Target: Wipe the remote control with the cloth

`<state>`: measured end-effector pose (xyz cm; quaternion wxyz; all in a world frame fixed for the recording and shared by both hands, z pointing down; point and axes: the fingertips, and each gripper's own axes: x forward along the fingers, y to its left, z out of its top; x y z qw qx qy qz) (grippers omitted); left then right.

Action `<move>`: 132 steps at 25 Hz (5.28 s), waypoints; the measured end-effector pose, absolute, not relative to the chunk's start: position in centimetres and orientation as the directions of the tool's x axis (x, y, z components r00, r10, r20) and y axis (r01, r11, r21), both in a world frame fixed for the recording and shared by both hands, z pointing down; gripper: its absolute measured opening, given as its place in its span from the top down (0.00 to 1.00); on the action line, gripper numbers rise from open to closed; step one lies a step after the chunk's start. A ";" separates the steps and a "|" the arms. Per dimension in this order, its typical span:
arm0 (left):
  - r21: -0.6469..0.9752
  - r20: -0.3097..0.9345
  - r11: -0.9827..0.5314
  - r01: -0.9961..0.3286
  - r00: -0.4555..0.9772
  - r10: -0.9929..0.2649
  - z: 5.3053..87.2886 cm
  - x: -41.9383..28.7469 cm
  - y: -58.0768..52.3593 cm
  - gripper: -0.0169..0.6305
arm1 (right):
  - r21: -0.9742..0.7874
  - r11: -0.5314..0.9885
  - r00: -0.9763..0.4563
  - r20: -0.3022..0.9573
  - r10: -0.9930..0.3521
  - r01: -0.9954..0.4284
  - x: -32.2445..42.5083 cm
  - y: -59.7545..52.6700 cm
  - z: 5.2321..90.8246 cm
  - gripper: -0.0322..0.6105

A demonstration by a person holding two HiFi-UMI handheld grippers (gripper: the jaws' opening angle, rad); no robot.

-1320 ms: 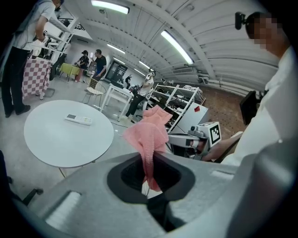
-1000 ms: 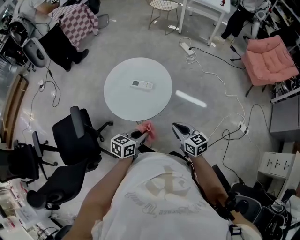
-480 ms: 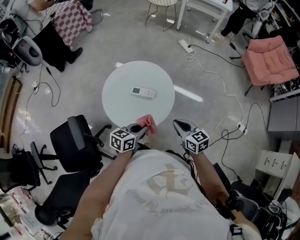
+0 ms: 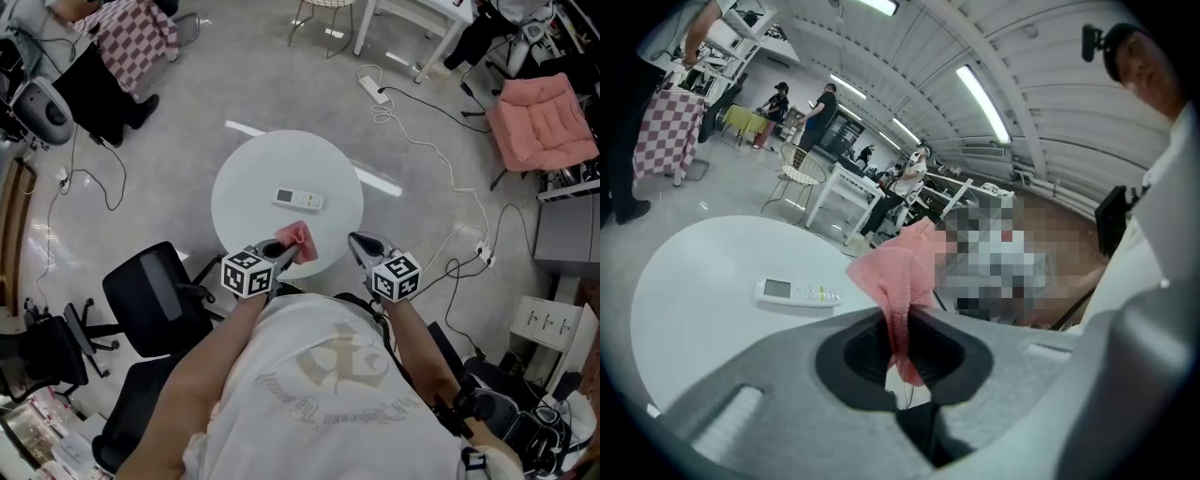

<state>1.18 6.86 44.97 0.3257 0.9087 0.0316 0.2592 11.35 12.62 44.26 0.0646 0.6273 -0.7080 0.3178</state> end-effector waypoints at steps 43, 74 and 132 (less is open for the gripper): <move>0.585 0.645 -0.780 -0.225 0.712 0.279 53.0 6.6 -1.7 0.95 | -0.176 0.400 -0.380 0.767 -0.517 -0.900 13.1 1.9 57.9 0.93; 0.652 0.724 -0.701 -0.288 0.513 0.461 59.5 13.7 0.0 0.95 | -0.097 0.593 -0.413 0.805 -0.425 -0.799 10.7 -0.3 61.7 0.61; 0.651 0.717 -0.713 -0.259 0.518 0.467 60.1 14.5 -0.7 0.95 | -0.118 0.613 -0.428 0.816 -0.388 -0.781 12.9 0.7 62.4 0.62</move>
